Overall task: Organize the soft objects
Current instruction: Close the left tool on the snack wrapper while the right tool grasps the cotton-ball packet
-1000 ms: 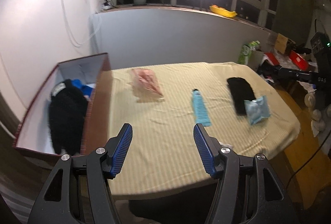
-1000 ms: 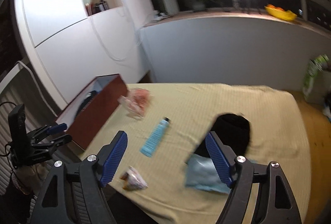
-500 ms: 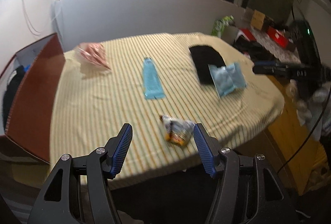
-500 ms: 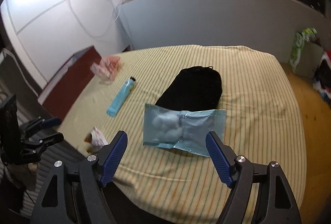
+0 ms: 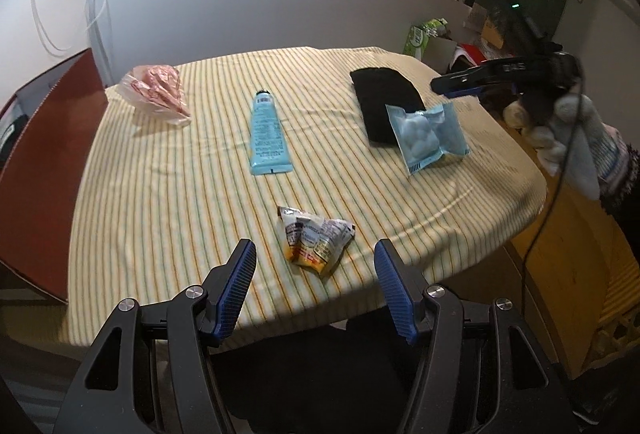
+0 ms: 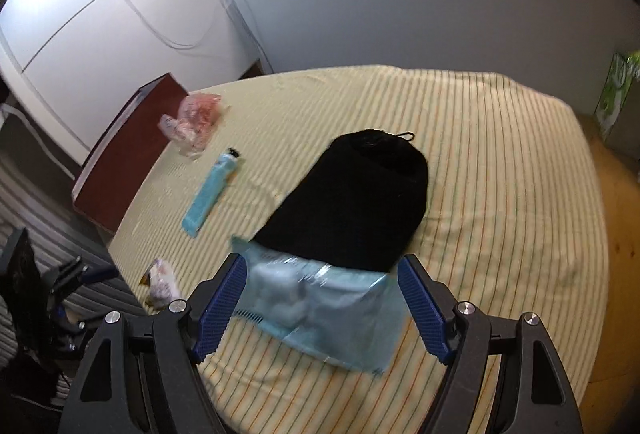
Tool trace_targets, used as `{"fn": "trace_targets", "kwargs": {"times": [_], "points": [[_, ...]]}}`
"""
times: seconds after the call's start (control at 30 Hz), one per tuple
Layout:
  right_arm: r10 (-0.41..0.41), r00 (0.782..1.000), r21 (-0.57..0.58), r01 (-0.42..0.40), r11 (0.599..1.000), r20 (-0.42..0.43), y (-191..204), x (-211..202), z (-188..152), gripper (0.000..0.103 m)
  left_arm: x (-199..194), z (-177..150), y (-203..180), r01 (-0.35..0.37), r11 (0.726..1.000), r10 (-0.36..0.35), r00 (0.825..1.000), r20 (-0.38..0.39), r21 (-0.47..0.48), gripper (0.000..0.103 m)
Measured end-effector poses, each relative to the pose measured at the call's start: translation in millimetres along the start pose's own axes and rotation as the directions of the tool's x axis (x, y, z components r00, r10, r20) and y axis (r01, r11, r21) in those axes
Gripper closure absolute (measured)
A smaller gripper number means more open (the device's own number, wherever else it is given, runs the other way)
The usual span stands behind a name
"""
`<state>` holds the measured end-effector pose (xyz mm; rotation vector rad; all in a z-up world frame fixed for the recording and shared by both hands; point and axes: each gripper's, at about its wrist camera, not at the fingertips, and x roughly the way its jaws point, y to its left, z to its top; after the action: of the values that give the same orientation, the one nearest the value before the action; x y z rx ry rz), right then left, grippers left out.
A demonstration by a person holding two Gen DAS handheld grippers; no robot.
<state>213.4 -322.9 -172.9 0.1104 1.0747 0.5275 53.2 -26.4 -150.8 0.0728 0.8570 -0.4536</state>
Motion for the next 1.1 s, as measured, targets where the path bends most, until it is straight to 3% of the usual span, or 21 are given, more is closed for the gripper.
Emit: {"fn": "trace_targets", "kwargs": {"times": [0.1, 0.23, 0.57, 0.67, 0.8, 0.97, 1.1], "points": [[0.050, 0.996, 0.042, -0.048, 0.998, -0.070, -13, 21, 10, 0.028, 0, 3, 3, -0.009, 1.000, 0.009, 1.000, 0.000, -0.004, 0.042], [0.051, 0.989, 0.029, -0.047, 0.998, -0.141, -13, 39, 10, 0.028, 2, 1, 5, -0.015, 1.000, 0.015, 1.000, -0.013, -0.003, 0.042], [0.086, 0.975, -0.033, -0.095, 0.995, -0.203, 3, 29, -15, 0.028, 22, -1, 3, 0.005, 1.000, -0.005, 0.999, -0.051, -0.001, 0.042], [0.060, 0.975, -0.067, -0.076, 0.995, -0.212, 9, 26, -25, 0.028, 28, -2, -1, 0.008, 1.000, -0.007, 0.998, -0.061, 0.011, 0.042], [-0.164, 0.975, -0.239, 0.126, 0.963, -0.147, 23, 23, -35, 0.028, 36, -2, -2, 0.010, 1.000, -0.008, 0.997, -0.080, 0.019, 0.042], [-0.124, 0.983, -0.286, 0.082, 0.955, -0.133, 31, 19, -34, 0.028, 48, 1, -5, 0.004, 1.000, -0.002, 0.995, -0.096, 0.027, 0.042], [-0.106, 0.979, -0.322, 0.045, 0.946, -0.174, 38, 30, -31, 0.028, 57, 7, -5, -0.026, 0.999, 0.030, 0.995, -0.094, 0.044, 0.042]]}}
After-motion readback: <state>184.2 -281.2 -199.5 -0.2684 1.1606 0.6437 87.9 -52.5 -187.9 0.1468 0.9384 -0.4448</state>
